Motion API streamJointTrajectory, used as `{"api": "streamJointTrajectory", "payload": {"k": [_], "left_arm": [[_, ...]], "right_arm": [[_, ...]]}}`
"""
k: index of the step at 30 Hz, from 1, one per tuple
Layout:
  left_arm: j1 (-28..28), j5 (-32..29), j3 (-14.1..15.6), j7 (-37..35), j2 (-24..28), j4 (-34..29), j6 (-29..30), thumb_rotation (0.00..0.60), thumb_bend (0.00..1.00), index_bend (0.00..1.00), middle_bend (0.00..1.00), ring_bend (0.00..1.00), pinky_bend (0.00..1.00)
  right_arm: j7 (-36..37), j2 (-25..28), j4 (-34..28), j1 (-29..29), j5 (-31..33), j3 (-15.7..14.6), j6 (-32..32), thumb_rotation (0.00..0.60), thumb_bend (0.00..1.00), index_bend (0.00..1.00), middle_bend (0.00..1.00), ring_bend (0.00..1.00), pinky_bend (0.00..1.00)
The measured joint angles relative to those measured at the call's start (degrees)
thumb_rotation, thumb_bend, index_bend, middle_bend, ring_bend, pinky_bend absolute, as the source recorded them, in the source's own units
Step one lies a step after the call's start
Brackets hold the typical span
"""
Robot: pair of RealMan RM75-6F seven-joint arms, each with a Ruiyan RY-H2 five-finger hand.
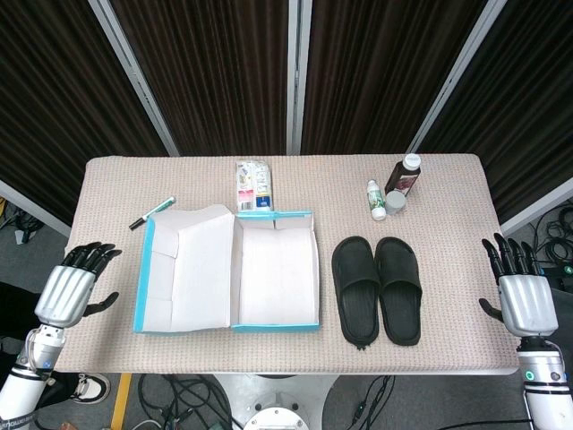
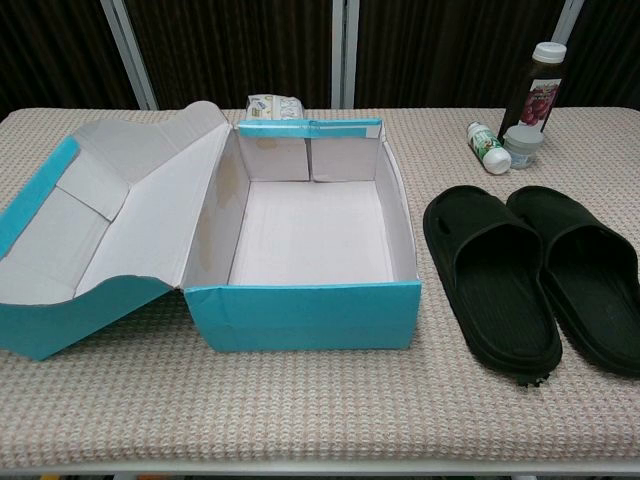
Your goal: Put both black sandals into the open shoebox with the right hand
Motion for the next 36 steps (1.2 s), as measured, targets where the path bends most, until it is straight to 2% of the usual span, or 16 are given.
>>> {"api": "streamJointTrajectory", "payload": {"k": [18, 27, 36], "left_arm": [[-0.09, -0.44, -0.02, -0.12, 0.07, -0.13, -0.24, 0.6, 0.19, 0.21, 0.19, 0.14, 0.2], [-0.13, -0.8, 0.03, 2.01, 1.05, -1.87, -0.67, 0.6, 0.19, 0.21, 0.19, 0.14, 0.2], [0.19, -0.83, 0.17, 1.67, 2.35, -4.02, -0.41, 0.6, 0.19, 0.21, 0.19, 0.14, 0.2]], "right_arm": [[-0.96, 1.59, -3.7, 0.74, -0.87, 1.25, -2.11, 0.6, 0.03, 0.0, 0.0, 0.0, 0.0], [-3.78, 5.07, -10.4, 4.16, 1.78, 2.73, -8.73, 0.6, 0.03, 0.0, 0.02, 0.0, 0.0], [-10.92, 6.54, -16.57, 9.44, 7.26, 4.54, -15.81, 0.6, 0.03, 0.0, 0.07, 0.0, 0.0]]}}
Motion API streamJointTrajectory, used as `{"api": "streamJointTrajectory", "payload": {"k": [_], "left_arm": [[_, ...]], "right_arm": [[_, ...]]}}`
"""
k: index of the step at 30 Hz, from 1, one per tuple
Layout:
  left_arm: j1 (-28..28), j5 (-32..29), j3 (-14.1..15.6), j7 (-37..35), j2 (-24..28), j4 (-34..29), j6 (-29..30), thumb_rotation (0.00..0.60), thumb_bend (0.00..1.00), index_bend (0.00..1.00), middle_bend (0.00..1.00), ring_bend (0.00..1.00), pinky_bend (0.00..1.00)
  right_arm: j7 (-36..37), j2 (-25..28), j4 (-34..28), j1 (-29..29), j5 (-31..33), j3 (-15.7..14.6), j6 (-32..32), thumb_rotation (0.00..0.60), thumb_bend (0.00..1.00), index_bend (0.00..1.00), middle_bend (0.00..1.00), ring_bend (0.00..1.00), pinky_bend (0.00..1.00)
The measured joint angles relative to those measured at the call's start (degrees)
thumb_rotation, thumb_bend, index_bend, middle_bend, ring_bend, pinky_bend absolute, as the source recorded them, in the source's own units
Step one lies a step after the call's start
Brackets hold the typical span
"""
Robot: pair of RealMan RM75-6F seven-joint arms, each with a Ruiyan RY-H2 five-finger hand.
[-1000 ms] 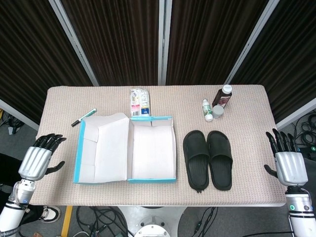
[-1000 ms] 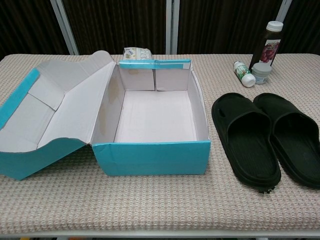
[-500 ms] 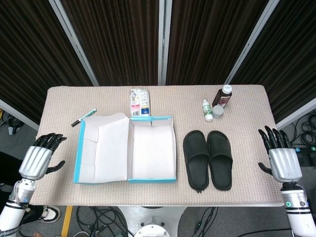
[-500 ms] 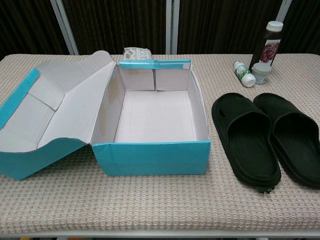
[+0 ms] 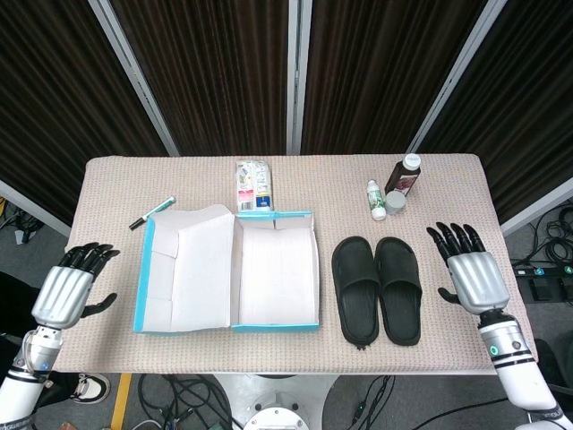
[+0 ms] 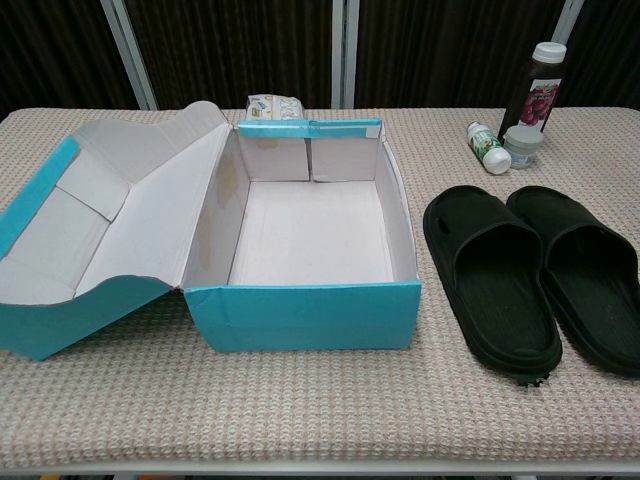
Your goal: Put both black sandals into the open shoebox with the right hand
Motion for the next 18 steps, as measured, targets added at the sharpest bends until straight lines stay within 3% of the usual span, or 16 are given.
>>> {"api": "streamJointTrajectory", "payload": {"k": [9, 18], "left_arm": [[-0.04, -0.12, 0.75, -4.68, 0.7, 0.09, -1.31, 0.6, 0.19, 0.21, 0.19, 0.14, 0.2], [0.61, 0.18, 0.87, -7.41, 1.89, 1.82, -0.12, 0.6, 0.19, 0.21, 0.19, 0.14, 0.2]], "right_arm": [[-11.19, -1.64, -2.09, 9.18, 15.79, 1.02, -9.79, 0.6, 0.03, 0.0, 0.12, 0.0, 0.0], [-21.84, -11.96, 2.67, 20.21, 32.62, 0.85, -12.24, 0.6, 0.03, 0.0, 0.12, 0.0, 0.0]]}}
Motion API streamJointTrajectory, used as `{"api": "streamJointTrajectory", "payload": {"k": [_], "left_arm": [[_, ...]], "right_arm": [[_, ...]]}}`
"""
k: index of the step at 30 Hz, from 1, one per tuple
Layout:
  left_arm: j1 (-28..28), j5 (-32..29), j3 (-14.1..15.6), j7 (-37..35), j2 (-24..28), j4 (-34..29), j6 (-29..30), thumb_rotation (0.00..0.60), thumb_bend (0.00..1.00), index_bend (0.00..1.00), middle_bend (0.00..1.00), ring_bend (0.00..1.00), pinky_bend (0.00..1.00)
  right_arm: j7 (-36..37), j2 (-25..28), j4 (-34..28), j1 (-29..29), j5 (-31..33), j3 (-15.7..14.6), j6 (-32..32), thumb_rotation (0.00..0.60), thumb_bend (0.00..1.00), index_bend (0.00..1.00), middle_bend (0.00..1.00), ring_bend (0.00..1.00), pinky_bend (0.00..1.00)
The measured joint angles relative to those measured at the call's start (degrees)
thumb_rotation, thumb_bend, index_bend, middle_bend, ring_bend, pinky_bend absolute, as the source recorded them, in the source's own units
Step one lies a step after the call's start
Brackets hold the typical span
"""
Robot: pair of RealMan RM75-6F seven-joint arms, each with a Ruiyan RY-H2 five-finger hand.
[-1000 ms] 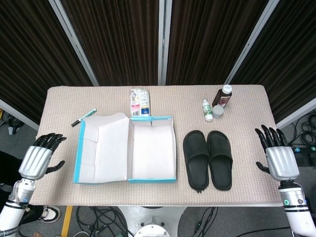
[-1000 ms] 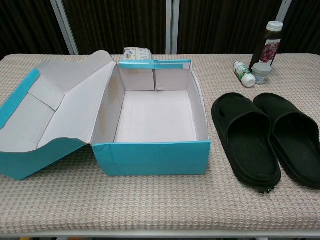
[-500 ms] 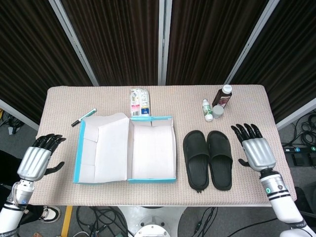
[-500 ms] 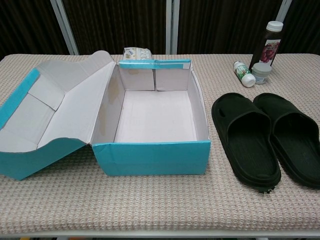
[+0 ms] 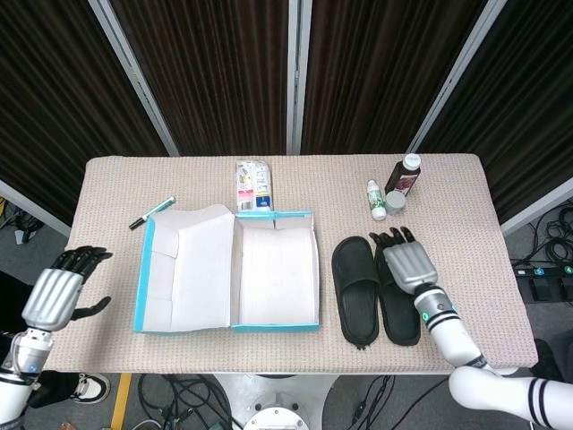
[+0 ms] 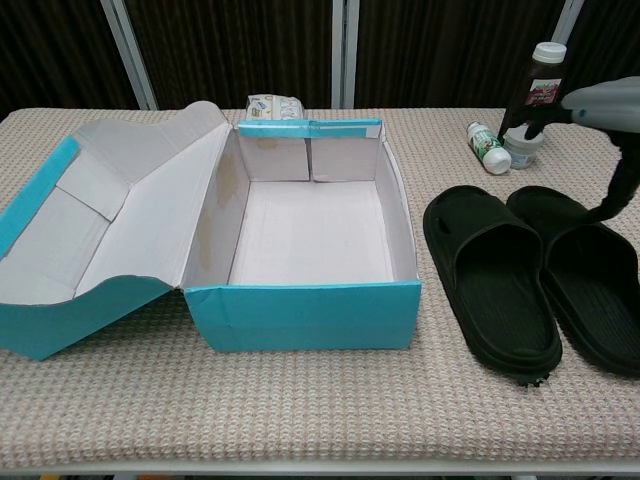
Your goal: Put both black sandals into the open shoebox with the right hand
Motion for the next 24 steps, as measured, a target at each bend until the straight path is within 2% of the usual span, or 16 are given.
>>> {"api": "streamJointTrajectory", "payload": {"k": [7, 16, 24], "left_arm": [[0.27, -0.28, -0.08, -1.68, 0.64, 0.76, 0.07, 0.6, 0.19, 0.21, 0.19, 0.14, 0.2], [0.1, 0.31, 0.37, -3.36, 1.76, 0.97, -0.54, 0.6, 0.19, 0.21, 0.19, 0.14, 0.2], [0.34, 0.35, 0.52, -3.38, 2.11, 1.49, -0.4, 0.6, 0.19, 0.21, 0.19, 0.14, 0.2]], "right_arm": [[-5.65, -6.42, 4.58, 6.54, 10.25, -0.58, 1.25, 0.6, 0.03, 0.0, 0.11, 0.0, 0.0], [-7.54, -10.03, 7.92, 12.9, 21.43, -0.32, 0.2, 0.6, 0.03, 0.0, 0.08, 0.0, 0.0], [-6.2, -11.56, 9.37, 16.27, 24.27, -0.05, -0.83, 0.6, 0.03, 0.0, 0.08, 0.0, 0.0]]}}
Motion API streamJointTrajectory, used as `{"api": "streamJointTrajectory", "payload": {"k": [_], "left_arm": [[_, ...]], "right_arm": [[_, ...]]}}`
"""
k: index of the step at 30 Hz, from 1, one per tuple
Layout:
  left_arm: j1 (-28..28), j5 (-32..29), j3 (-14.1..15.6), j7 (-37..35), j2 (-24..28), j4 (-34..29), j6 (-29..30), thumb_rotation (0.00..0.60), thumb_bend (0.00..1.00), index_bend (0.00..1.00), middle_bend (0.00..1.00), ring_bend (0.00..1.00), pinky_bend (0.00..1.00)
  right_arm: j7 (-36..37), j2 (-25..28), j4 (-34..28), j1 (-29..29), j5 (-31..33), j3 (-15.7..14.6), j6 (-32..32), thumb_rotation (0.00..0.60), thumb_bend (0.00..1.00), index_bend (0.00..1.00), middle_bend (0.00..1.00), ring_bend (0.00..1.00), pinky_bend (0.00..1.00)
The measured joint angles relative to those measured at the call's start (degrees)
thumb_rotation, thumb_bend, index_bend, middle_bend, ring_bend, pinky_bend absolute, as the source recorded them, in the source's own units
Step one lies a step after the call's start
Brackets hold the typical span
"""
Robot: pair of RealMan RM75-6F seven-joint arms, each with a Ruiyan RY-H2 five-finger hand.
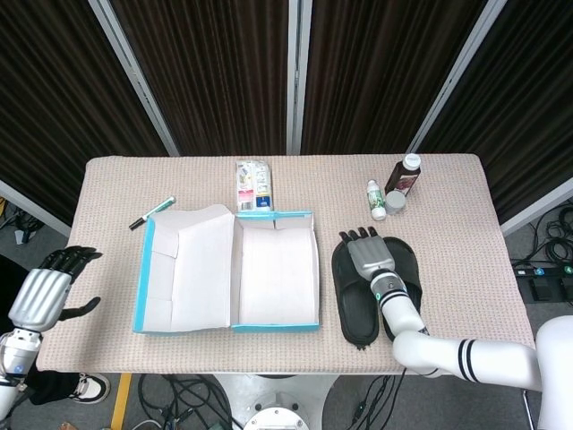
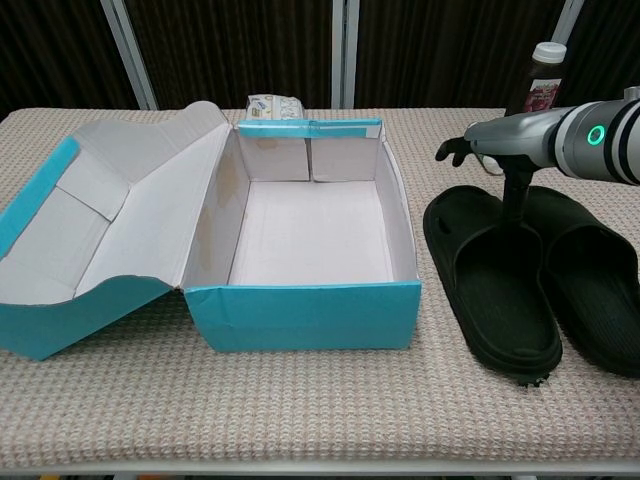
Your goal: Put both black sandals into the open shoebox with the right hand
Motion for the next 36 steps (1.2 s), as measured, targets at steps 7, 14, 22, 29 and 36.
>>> {"api": "streamJointTrajectory", "payload": {"k": [7, 14, 22, 29, 36], "left_arm": [[0.01, 0.02, 0.06, 0.59, -0.25, 0.65, -0.15, 0.6, 0.19, 0.21, 0.19, 0.14, 0.2], [0.07, 0.1, 0.02, 2.17, -0.36, 0.9, 0.01, 0.6, 0.19, 0.21, 0.19, 0.14, 0.2], [0.0, -0.06, 0.14, 1.43, -0.49, 1.12, -0.48, 0.6, 0.19, 0.21, 0.19, 0.14, 0.2], [0.26, 0.24, 0.41, 1.48, -0.51, 1.09, -0.19, 0.6, 0.19, 0.21, 0.19, 0.14, 0.2], [0.15, -0.02, 0.52, 1.23, -0.51, 1.07, -0.86, 0.6, 0.19, 0.21, 0.19, 0.14, 0.2]], "right_arm": [[0.51, -1.85, 2.41, 2.25, 3.64, -0.64, -0.84, 0.6, 0.03, 0.0, 0.09, 0.0, 0.0], [0.92, -3.59, 4.48, 4.21, 5.19, -1.69, -1.42, 0.6, 0.03, 0.0, 0.14, 0.0, 0.0], [0.54, -4.38, 5.1, 5.51, 6.86, -2.91, -0.14, 0.6, 0.03, 0.0, 0.19, 0.0, 0.0], [0.83, -5.02, 5.63, 5.84, 6.74, -3.42, 0.93, 0.6, 0.04, 0.0, 0.3, 0.0, 0.0], [1.75, -5.66, 6.35, 5.43, 5.27, -3.71, 1.99, 0.6, 0.07, 0.0, 0.37, 0.04, 0.0]]}}
